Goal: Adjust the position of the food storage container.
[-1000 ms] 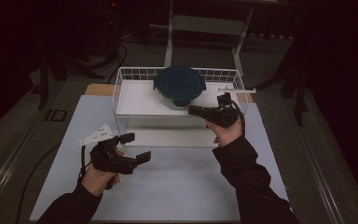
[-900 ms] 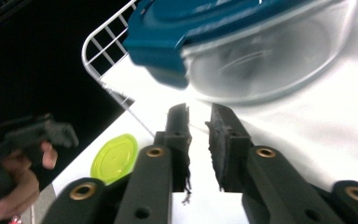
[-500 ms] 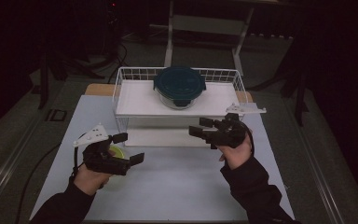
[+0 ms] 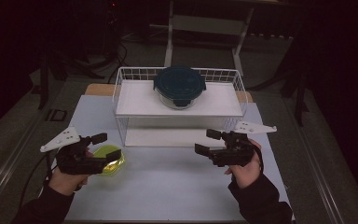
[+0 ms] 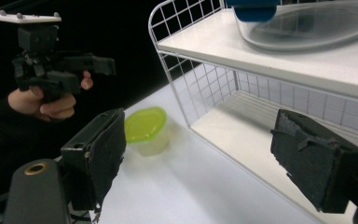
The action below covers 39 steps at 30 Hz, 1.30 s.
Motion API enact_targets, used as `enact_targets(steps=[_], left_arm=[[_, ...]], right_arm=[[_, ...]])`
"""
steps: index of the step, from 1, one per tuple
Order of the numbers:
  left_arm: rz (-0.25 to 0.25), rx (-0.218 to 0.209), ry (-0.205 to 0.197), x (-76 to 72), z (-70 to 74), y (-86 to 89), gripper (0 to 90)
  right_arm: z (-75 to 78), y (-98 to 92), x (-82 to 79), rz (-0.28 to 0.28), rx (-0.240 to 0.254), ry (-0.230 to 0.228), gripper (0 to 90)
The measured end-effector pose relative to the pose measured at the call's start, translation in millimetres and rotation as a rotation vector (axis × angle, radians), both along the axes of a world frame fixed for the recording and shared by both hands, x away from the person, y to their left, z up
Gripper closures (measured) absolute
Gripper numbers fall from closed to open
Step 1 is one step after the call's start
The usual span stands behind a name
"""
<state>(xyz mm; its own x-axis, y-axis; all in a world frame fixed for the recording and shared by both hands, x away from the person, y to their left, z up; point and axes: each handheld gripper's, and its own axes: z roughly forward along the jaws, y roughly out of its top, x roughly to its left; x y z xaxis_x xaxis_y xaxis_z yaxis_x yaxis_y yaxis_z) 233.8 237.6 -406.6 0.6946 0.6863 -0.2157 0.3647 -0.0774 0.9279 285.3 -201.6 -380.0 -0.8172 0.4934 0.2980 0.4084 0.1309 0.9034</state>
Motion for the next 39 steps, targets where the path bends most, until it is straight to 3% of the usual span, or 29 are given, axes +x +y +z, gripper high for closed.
enact_targets(steps=[6,8,13,15,21,26,27,28,34,39], left_arm=[[0.04,0.029,0.022,-4.5,-7.1,19.8,28.1],[0.084,0.042,0.053,-5.8,-15.4,32.3,31.8],[0.156,0.078,0.068,-6.6,-29.2,50.5,45.0],[0.191,0.122,0.072,-5.9,-36.8,57.8,51.6],[0.262,0.195,0.117,-1.3,-64.2,78.1,71.7],[0.271,0.202,0.15,-1.5,-79.7,86.7,81.7],[0.276,0.21,0.192,-0.6,-93.1,92.6,86.2],[0.272,0.244,0.205,0.1,-98.1,92.3,87.1],[0.217,0.313,0.249,4.5,-113.9,79.2,88.1],[0.198,0.319,0.267,12.1,-122.5,72.4,88.6]], right_arm=[[-7.6,-7.6,-12.0,0.008,0.003,0.003,17.7],[-10.6,-10.6,-16.5,0.012,0.007,0.006,17.7],[-14.5,-18.6,-23.7,0.002,0.02,0.013,17.9],[-15.2,-21.6,-26.0,-0.006,0.026,0.014,18.2],[-17.4,-26.8,-30.6,-0.01,0.024,0.015,18.3],[-18.8,-28.5,-30.7,-0.012,0.032,0.021,18.3],[-20.1,-29.3,-30.4,-0.015,0.033,0.025,18.4],[-20.4,-29.2,-30.3,-0.014,0.031,0.025,18.4],[-26.7,-30.1,-31.9,-0.022,0.007,0.024,18.5],[-34.8,-32.1,-32.8,-0.034,-0.001,0.024,18.4]])
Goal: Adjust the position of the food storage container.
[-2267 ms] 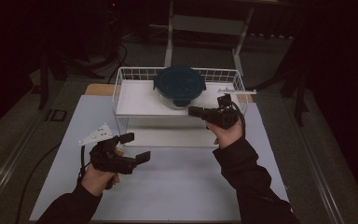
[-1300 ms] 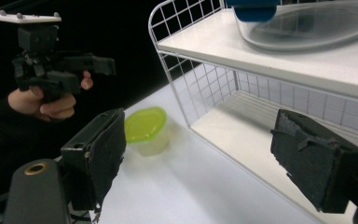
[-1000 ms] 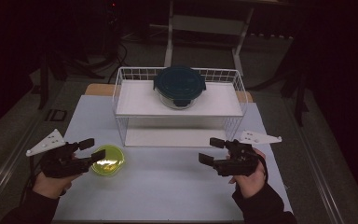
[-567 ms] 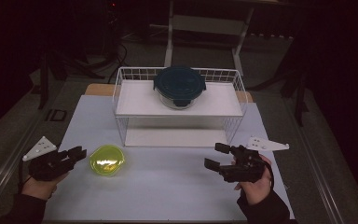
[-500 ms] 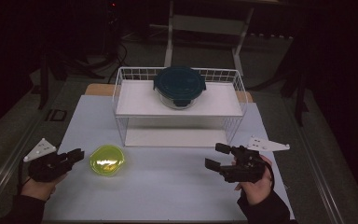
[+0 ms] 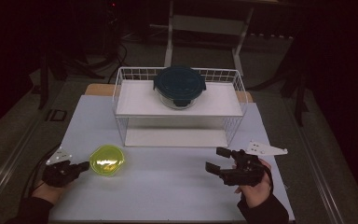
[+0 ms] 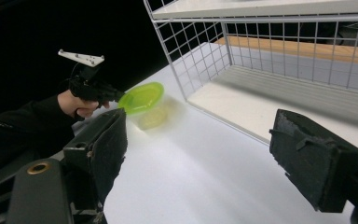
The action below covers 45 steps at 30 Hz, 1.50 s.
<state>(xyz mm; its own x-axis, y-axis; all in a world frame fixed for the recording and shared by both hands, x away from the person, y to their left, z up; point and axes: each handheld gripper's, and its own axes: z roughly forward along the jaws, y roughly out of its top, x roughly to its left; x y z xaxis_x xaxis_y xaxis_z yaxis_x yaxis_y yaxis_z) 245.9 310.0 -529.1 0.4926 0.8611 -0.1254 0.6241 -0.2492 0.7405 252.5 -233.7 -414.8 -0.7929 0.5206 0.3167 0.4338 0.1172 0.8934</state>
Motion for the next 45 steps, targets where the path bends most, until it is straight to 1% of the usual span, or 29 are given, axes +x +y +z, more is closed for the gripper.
enact_targets(steps=[2,3,4,5,7,9,11,13,15,16,17,19,20,21,22,24,25,26,27,28,30,31,32,33,35,40,42,43,45], left_arm=[[-0.001,0.005,0.002,1.1,-1.0,-1.3,88.6],[-0.014,0.007,0.005,3.0,-2.8,-5.0,88.6],[-0.017,0.0,0.007,3.8,-3.9,-7.1,88.6],[-0.019,0.007,0.01,4.5,-4.5,-9.4,88.6],[-0.038,-0.006,0.014,5.2,-5.3,-11.7,88.6],[-0.049,-0.004,0.016,5.1,-5.5,-14.1,88.6],[-0.068,-0.023,0.015,4.5,-5.6,-17.0,88.6],[-0.101,-0.047,0.012,3.6,-5.1,-21.4,88.6],[-0.11,-0.049,0.013,3.7,-4.6,-23.9,88.6],[-0.115,-0.042,0.017,4.3,-4.0,-26.8,88.6],[-0.115,-0.042,0.017,4.3,-4.0,-26.8,88.5],[-0.088,-0.027,0.02,10.4,-3.7,-26.9,88.6],[-0.088,-0.027,0.02,10.4,-3.7,-26.9,88.5],[-0.073,-0.02,0.024,12.4,-4.5,-26.2,88.5],[-0.056,-0.018,0.032,18.6,-7.6,-24.0,88.6],[-0.054,-0.02,0.032,23.3,-10.0,-24.2,88.6],[-0.054,-0.02,0.032,23.3,-10.0,-24.2,88.6],[-0.059,-0.024,0.036,27.3,-10.7,-25.8,88.7],[-0.059,-0.024,0.036,27.3,-10.7,-25.8,88.8],[-0.078,-0.051,0.022,29.6,-10.0,-26.8,88.8],[-0.094,-0.057,0.015,30.9,-8.2,-29.1,88.9],[-0.094,-0.057,0.015,30.9,-8.2,-29.1,88.8],[-0.107,-0.075,0.011,30.9,-7.2,-31.7,88.8],[-0.107,-0.075,0.011,30.9,-7.2,-31.7,88.8],[-0.13,-0.075,0.014,29.5,-6.5,-37.7,88.8],[-0.157,-0.073,0.019,29.0,-5.6,-46.4,88.8],[-0.175,-0.075,0.027,29.3,-5.5,-54.2,88.8],[-0.179,-0.068,0.031,29.4,-5.8,-57.1,88.8],[-0.187,-0.068,0.039,29.9,-6.1,-59.6,88.8]], right_arm=[[-1.8,-1.3,-0.5,-0.009,-0.004,-0.006,18.5],[-2.7,-1.7,-0.4,-0.012,-0.008,-0.01,18.4],[-3.4,-2.4,-0.3,-0.013,-0.009,-0.01,18.5],[-4.2,-3.0,-0.4,-0.017,-0.008,-0.01,18.4],[-5.6,-3.9,0.0,-0.02,-0.012,-0.007,18.4],[-6.8,-5.2,0.4,-0.022,-0.009,-0.006,18.5],[-8.0,-6.3,0.6,-0.027,-0.009,-0.003,18.4],[-9.0,-7.5,1.0,-0.028,-0.007,0.0,18.5],[-9.5,-7.7,1.0,-0.032,-0.007,0.001,18.5],[-9.8,-8.0,1.1,-0.034,-0.008,0.002,18.5],[-9.8,-8.0,1.1,-0.034,-0.008,0.002,18.5],[-10.2,-7.9,0.9,-0.032,-0.006,0.003,18.5],[-10.2,-7.9,0.9,-0.032,-0.006,0.003,18.5],[-9.9,-8.0,0.6,-0.033,-0.004,0.003,18.5],[-9.7,-8.2,0.8,-0.032,-0.005,0.002,18.4],[-9.9,-8.2,1.1,-0.033,-0.005,0.003,18.5],[-9.9,-8.2,1.1,-0.033,-0.005,0.003,18.5],[-10.7,-8.2,1.6,-0.034,-0.007,0.003,19.6],[-10.7,-8.2,1.6,-0.034,-0.007,0.003,19.6],[-11.7,-8.7,2.3,-0.035,-0.006,0.006,19.6],[-12.2,-8.7,2.4,-0.036,-0.01,0.008,19.6],[-12.2,-8.6,2.2,-0.035,-0.009,0.009,19.6],[-12.2,-8.5,2.1,-0.035,-0.01,0.008,19.6],[-12.2,-8.5,2.1,-0.035,-0.01,0.008,19.6],[-11.8,-9.0,1.9,-0.035,-0.009,0.007,19.6],[-11.8,-9.6,1.2,-0.036,-0.005,0.01,19.6],[-11.8,-9.6,0.6,-0.035,-0.005,0.01,19.6],[-11.8,-9.7,0.4,-0.035,-0.005,0.011,19.6],[-11.8,-9.9,0.2,-0.035,-0.003,0.013,19.6]])
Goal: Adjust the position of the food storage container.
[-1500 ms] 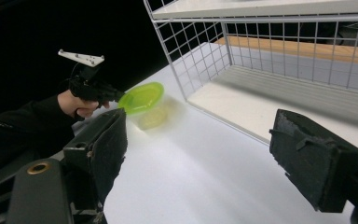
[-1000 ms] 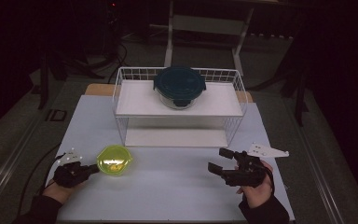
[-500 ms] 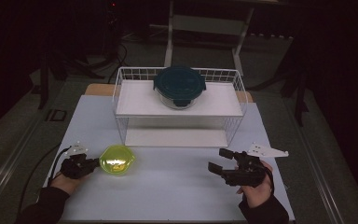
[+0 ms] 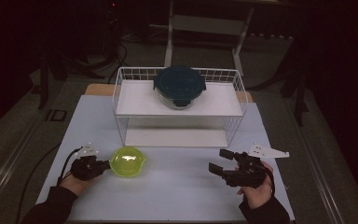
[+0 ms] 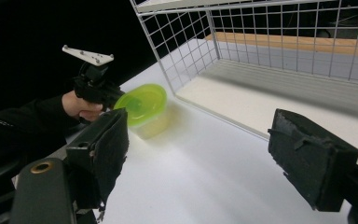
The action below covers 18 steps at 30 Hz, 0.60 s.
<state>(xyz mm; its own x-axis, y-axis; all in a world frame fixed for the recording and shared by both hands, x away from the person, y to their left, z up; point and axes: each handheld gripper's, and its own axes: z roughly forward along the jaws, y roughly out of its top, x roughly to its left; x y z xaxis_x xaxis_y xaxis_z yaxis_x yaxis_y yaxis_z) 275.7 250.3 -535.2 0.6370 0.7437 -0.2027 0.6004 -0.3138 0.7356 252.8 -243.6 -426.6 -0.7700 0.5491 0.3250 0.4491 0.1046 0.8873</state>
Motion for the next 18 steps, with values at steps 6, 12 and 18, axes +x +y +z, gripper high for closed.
enact_targets(steps=[6,12,18], left_arm=[[-0.038,0.009,0.016,0.5,-3.0,-15.2,88.8],[-0.066,-0.012,0.03,1.3,-3.3,-24.9,88.7],[-0.068,-0.021,0.035,0.8,-2.6,-24.8,88.8]], right_arm=[[0.3,-0.3,-0.5,0.001,0.006,0.001,19.6],[-0.2,-0.4,-0.4,0.002,0.006,0.004,19.6],[1.0,-1.1,-0.9,0.001,0.007,0.0,19.6]])
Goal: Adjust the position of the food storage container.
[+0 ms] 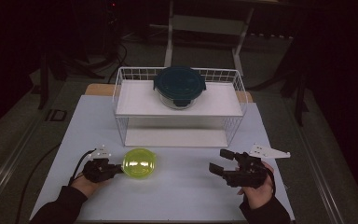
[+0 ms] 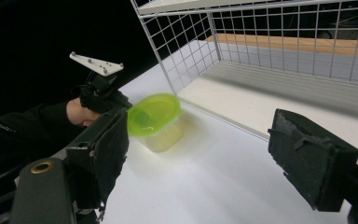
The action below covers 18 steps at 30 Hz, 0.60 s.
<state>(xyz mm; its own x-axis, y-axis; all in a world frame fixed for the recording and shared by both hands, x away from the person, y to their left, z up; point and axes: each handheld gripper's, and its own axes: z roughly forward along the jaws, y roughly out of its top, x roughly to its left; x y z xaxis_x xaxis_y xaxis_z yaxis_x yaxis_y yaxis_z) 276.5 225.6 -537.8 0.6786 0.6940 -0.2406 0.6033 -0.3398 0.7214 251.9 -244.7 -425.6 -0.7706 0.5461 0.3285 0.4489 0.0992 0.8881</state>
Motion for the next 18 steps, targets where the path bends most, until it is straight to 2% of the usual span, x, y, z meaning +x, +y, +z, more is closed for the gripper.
enact_targets(steps=[2,3,4,7,18], left_arm=[[0.011,-0.004,-0.007,-0.5,0.8,2.9,88.8],[0.033,-0.035,-0.006,-1.8,1.6,8.9,88.8],[0.039,-0.039,-0.005,-2.3,1.5,10.4,88.8],[0.033,-0.043,-0.002,-2.9,0.6,10.4,88.8],[-0.026,-0.038,0.018,-2.2,-1.7,-14.9,88.8]], right_arm=[[0.1,-0.5,-0.4,-0.002,0.0,-0.001,19.6],[0.2,-0.9,-0.6,-0.002,0.0,-0.001,19.6],[0.2,-1.1,-0.7,-0.004,0.0,-0.001,19.6],[0.1,-0.9,-0.6,-0.002,0.002,0.0,19.6],[0.8,-2.6,-1.6,-0.006,0.003,-0.003,19.6]])
